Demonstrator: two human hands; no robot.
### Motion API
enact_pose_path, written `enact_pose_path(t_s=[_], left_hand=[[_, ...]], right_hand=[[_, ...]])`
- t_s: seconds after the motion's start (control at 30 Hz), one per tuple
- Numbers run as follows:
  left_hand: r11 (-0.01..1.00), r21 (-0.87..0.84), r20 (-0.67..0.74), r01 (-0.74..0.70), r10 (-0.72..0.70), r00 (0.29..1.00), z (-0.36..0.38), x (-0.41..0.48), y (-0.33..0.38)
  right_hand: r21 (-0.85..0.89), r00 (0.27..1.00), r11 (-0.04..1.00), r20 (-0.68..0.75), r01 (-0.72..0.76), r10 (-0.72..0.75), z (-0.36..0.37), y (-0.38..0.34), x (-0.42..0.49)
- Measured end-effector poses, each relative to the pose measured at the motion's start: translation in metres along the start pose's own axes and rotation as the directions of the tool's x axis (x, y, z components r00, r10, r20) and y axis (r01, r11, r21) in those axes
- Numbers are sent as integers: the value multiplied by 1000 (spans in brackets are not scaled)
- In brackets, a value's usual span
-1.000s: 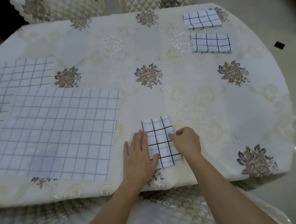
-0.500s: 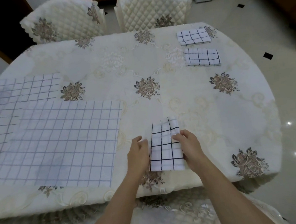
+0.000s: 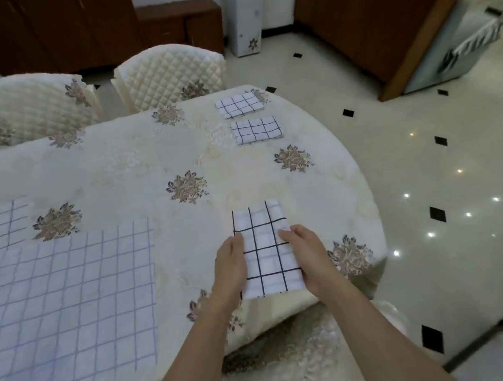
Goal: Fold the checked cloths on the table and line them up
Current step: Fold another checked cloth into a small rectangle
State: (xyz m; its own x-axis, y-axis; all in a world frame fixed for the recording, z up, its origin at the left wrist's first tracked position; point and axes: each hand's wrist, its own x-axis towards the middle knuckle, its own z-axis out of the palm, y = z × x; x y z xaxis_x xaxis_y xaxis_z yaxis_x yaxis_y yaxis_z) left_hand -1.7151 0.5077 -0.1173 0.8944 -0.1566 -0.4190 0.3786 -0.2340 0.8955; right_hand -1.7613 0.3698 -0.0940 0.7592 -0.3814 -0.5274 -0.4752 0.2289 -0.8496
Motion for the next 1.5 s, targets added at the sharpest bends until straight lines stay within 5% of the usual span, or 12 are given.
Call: enact_pose_path(t_s=[0.17,0.37,0.7,0.97,1.23,1.5], left_hand=[[972,125,89,-199,189,978,31,-11,4],[996,-3,231,-86,84,969,74,-28,18],[932,191,363,-309,225,904,157,-32,19],[847,353,349,-398,275,896,244,-8,25],[843,426,201,-329,266,943,375,26,44],[851,436,121,-293,267,956,488,35,81]], right_hand=[[-98,972,987,-185,126,-143,-26,5,-18],[-297,864,940,-413,171,-288,-65,14,-34],[-347,766,932,-569,107,-299,-146,21,-43],[-259,748,963,-623,80,-229,-217,32,5],[-231,846,971,-505,58,-171,-338,15,87],[-302,864,948,-446,99,-233,-454,-29,134]])
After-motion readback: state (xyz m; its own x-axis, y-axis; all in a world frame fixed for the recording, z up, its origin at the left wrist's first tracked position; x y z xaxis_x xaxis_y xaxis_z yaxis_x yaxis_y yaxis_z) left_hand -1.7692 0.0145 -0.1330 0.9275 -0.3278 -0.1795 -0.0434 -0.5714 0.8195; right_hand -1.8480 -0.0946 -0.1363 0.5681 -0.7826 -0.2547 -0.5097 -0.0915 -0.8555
